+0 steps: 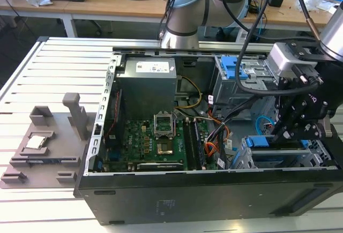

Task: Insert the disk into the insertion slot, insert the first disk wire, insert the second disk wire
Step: 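Insert the second disk wire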

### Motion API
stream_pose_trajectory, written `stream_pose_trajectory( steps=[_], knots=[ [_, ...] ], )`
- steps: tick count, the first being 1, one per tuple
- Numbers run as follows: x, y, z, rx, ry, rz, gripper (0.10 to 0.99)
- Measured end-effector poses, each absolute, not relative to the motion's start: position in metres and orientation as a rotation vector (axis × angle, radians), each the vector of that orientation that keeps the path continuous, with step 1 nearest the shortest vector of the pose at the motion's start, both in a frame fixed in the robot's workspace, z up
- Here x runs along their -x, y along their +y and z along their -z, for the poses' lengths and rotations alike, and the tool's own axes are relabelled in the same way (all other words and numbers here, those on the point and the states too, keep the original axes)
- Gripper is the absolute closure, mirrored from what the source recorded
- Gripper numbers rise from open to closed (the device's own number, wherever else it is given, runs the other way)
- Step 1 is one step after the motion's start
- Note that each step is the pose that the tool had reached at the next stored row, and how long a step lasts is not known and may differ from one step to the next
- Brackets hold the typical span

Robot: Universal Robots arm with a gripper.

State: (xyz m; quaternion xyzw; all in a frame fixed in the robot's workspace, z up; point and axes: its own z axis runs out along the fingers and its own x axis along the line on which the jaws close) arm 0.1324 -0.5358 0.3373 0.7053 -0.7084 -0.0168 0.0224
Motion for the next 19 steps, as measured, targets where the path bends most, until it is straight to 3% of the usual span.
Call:
stream_pose_trajectory(
  steps=[9, 10, 11, 19],
  knots=[
    [-0.132, -0.534, -0.371, -2.185, -2.194, 0.052, 0.847],
    [-0.132, -0.533, -0.374, -2.184, -2.194, 0.052, 0.863],
    [-0.132, -0.532, -0.376, -2.185, -2.194, 0.052, 0.98],
    [-0.132, -0.531, -0.383, -2.185, -2.194, 0.052, 0.98]
  ],
)
